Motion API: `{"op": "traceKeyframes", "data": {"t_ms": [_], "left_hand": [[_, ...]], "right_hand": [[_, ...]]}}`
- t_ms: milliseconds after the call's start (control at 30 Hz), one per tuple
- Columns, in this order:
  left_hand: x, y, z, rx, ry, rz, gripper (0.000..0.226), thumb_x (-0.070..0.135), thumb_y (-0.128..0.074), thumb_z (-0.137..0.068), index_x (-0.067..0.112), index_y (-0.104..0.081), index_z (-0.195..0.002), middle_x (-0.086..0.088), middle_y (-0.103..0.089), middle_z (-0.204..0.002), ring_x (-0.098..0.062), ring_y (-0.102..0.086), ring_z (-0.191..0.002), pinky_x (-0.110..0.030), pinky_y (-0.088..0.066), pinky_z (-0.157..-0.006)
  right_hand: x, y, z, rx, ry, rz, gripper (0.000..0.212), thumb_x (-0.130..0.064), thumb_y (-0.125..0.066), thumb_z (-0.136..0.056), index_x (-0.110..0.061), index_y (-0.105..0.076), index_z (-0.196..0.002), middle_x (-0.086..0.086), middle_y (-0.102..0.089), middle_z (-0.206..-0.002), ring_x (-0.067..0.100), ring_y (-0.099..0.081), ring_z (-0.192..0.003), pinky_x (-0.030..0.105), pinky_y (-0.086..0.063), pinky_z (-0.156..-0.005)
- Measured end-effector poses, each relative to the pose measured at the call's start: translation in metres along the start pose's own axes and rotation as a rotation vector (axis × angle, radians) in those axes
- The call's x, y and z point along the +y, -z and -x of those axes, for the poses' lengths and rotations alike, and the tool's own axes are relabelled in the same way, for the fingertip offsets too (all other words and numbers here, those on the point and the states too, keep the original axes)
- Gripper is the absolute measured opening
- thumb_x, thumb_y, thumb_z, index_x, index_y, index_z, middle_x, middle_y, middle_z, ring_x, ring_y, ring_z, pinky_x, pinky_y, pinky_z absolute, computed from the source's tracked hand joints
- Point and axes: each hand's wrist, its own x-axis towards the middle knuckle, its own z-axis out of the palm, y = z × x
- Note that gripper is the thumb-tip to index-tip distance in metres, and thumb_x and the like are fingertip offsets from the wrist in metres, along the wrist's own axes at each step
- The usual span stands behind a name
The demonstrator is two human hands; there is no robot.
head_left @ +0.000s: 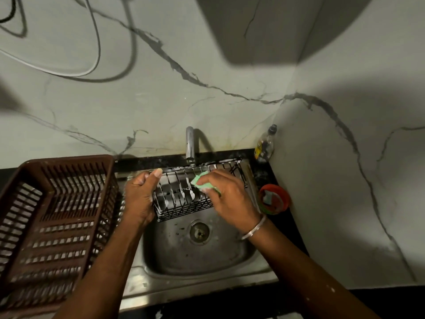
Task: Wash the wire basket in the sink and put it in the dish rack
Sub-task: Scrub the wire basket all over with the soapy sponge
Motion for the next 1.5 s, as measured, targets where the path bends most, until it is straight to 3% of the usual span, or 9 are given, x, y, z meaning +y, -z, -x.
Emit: {"op": "traceKeyframes", "data": {"t_ms": [133,233,400,567,667,767,900,1200,1500], "left_hand": [[-0.002,0.004,-0.002,-0.025,-0.039,-0.013,0.077,0.061,-0.097,-0.061,0.006,-0.065,-0.104,-0.024,-0.066,-0.099,-0.034,-0.067,-0.083,-0.064,-0.062,-0.084],[0.001,-0.001,0.002,-0.015,-0.057,0.009,0.046,0.050,-0.091,-0.067,0.015,-0.066,-0.083,-0.004,-0.074,-0.078,-0.022,-0.073,-0.068,-0.041,-0.066,-0.062],[0.000,0.006,0.004,-0.052,-0.061,0.033,0.072,0.059,-0.098,-0.056,0.007,-0.069,-0.097,-0.013,-0.076,-0.091,-0.026,-0.076,-0.078,-0.038,-0.066,-0.066],[0.000,0.001,0.008,-0.002,-0.044,0.064,0.030,0.043,-0.086,-0.077,0.017,-0.071,-0.078,-0.001,-0.074,-0.072,-0.017,-0.074,-0.064,-0.036,-0.066,-0.059],[0.003,0.008,0.005,-0.012,-0.038,0.049,0.055,0.054,-0.094,-0.066,0.013,-0.070,-0.092,-0.010,-0.075,-0.090,-0.025,-0.076,-0.079,-0.043,-0.067,-0.069],[0.000,0.013,0.007,0.004,-0.053,0.055,0.030,0.036,-0.081,-0.088,0.009,-0.069,-0.093,-0.004,-0.078,-0.086,-0.019,-0.077,-0.076,-0.036,-0.066,-0.065],[0.001,0.014,0.008,0.001,-0.028,0.084,0.092,0.054,-0.096,-0.062,-0.008,-0.065,-0.123,-0.032,-0.069,-0.121,-0.046,-0.071,-0.105,-0.064,-0.062,-0.086],[0.002,0.011,0.013,0.038,-0.025,0.069,0.035,0.042,-0.085,-0.084,0.012,-0.067,-0.090,-0.008,-0.071,-0.083,-0.022,-0.071,-0.072,-0.035,-0.065,-0.066],[0.006,0.011,0.017,0.085,-0.017,0.148,0.033,0.036,-0.084,-0.075,0.014,-0.077,-0.098,-0.005,-0.080,-0.095,-0.021,-0.078,-0.082,-0.036,-0.065,-0.065]], "right_hand": [[0.013,0.006,-0.019,0.238,-0.204,0.100,0.023,0.002,-0.065,-0.091,-0.016,-0.071,-0.104,-0.003,-0.066,-0.104,0.004,-0.055,-0.096,0.003,-0.037,-0.085],[0.008,-0.003,-0.013,0.143,-0.129,0.107,0.026,0.001,-0.068,-0.090,-0.017,-0.070,-0.108,-0.003,-0.067,-0.108,0.005,-0.055,-0.102,0.007,-0.041,-0.087],[0.018,0.009,-0.009,0.183,-0.177,0.053,0.027,-0.002,-0.070,-0.090,-0.019,-0.068,-0.110,-0.004,-0.069,-0.112,0.011,-0.062,-0.104,0.034,-0.057,-0.085],[0.008,0.002,-0.009,0.107,-0.155,0.150,0.032,-0.005,-0.071,-0.088,-0.022,-0.066,-0.114,-0.006,-0.067,-0.115,-0.002,-0.049,-0.102,0.005,-0.040,-0.083],[0.010,0.010,0.006,0.061,-0.083,0.074,0.031,-0.004,-0.073,-0.085,-0.021,-0.067,-0.110,-0.004,-0.068,-0.110,0.006,-0.059,-0.100,0.021,-0.050,-0.082],[0.022,0.014,-0.011,0.283,-0.150,0.098,0.028,-0.002,-0.066,-0.090,-0.019,-0.067,-0.113,-0.002,-0.067,-0.111,0.011,-0.060,-0.103,0.028,-0.053,-0.086],[0.022,0.007,-0.011,0.262,-0.187,0.121,0.033,0.000,-0.068,-0.087,-0.016,-0.068,-0.116,0.001,-0.068,-0.113,0.013,-0.059,-0.105,0.034,-0.055,-0.086],[0.028,0.006,-0.013,0.303,-0.249,0.116,0.031,-0.007,-0.064,-0.092,-0.020,-0.067,-0.119,-0.002,-0.069,-0.115,0.013,-0.059,-0.105,0.038,-0.055,-0.086],[0.040,0.018,-0.011,0.378,-0.268,0.138,0.029,-0.001,-0.062,-0.092,-0.013,-0.065,-0.119,0.004,-0.066,-0.114,0.024,-0.061,-0.107,0.044,-0.053,-0.089]]}}
